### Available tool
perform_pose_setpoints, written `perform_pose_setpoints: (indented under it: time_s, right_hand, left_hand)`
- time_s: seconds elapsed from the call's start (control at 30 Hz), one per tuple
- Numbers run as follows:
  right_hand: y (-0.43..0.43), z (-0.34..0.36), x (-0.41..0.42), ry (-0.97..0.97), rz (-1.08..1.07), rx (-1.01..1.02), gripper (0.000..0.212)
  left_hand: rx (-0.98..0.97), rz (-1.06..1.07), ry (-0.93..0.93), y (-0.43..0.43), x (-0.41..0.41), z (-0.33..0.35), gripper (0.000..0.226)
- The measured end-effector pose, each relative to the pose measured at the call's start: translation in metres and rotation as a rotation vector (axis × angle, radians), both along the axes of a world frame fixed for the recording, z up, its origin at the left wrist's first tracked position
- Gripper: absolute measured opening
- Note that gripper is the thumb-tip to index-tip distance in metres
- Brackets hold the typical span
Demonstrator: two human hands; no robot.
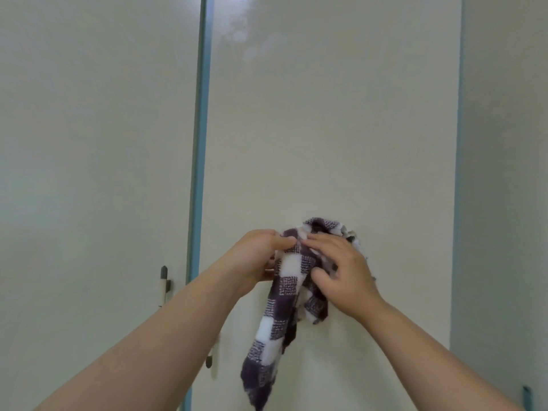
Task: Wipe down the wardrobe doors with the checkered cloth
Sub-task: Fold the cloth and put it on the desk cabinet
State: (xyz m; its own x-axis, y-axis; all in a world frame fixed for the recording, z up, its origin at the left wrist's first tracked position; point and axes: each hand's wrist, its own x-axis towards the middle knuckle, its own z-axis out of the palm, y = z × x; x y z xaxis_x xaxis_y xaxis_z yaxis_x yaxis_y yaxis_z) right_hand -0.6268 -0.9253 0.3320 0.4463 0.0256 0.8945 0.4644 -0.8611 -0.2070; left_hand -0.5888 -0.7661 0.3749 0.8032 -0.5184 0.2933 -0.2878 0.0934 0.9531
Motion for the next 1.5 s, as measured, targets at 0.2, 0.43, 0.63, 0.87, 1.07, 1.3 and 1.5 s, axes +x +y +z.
perform_pose_setpoints:
  time_s: [0.2,0.43,0.63,0.87,1.07,1.3,1.5]
  right_hand:
    - [0.009,0.005,-0.025,0.001,0.078,0.317,0.026]
    - [0.021,-0.005,-0.060,0.653,0.101,0.706,0.056]
    - [0.049,-0.040,-0.057,0.811,0.185,0.600,0.035]
    - [0.104,-0.043,-0.024,0.544,0.398,0.886,0.046]
    - [0.131,-0.040,-0.008,0.419,0.553,1.113,0.039]
    - [0.179,-0.031,0.009,0.423,0.640,0.968,0.037]
    - [0.223,-0.035,0.019,0.466,0.480,0.624,0.042]
  left_hand:
    - [-0.094,-0.065,-0.010,0.001,-0.011,-0.001,0.023]
    - [-0.263,0.050,0.016,0.036,-0.011,-0.017,0.019]
    - [-0.317,0.114,0.021,0.066,-0.008,-0.029,0.023]
    - [-0.306,0.124,0.041,0.096,-0.007,-0.037,0.017]
    - [-0.253,0.351,-0.017,0.145,-0.007,-0.048,0.005]
    - [-0.211,0.596,-0.151,0.212,-0.011,-0.066,0.016]
    - [-0.243,0.673,-0.175,0.263,-0.011,-0.074,0.026]
